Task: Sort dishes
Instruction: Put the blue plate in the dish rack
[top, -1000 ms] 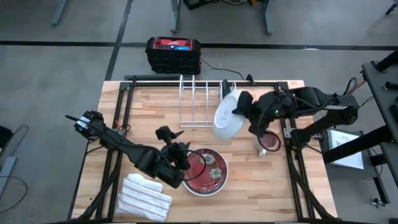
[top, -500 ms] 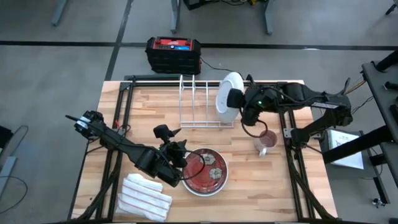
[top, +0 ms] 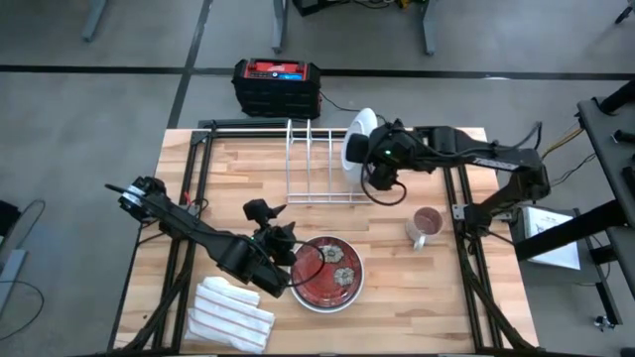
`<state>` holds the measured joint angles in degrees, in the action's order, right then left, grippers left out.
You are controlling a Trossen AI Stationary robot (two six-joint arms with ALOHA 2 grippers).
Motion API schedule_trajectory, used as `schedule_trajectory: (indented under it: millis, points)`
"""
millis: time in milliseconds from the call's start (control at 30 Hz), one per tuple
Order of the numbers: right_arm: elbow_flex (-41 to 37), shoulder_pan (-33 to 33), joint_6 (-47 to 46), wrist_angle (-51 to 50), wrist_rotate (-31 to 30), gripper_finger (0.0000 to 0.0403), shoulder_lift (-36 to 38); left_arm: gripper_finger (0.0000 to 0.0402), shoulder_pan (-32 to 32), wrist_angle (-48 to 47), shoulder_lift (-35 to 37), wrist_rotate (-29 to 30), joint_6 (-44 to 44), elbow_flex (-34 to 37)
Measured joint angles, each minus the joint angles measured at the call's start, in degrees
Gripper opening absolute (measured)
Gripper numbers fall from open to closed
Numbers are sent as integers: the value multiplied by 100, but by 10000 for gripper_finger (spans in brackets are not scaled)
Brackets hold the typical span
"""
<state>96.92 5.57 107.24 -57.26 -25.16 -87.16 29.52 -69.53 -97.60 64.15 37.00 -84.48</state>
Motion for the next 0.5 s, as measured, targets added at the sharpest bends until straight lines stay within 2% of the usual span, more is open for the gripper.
schedule_trajectory:
  millis: [233,500]
  points:
    - [-2,229,101,94,9,10,-370,239,0,-113,-4,288,79,306]
    - [-2,307,153,119,15,10,-782,231,-1,-682,-2,294,771,525]
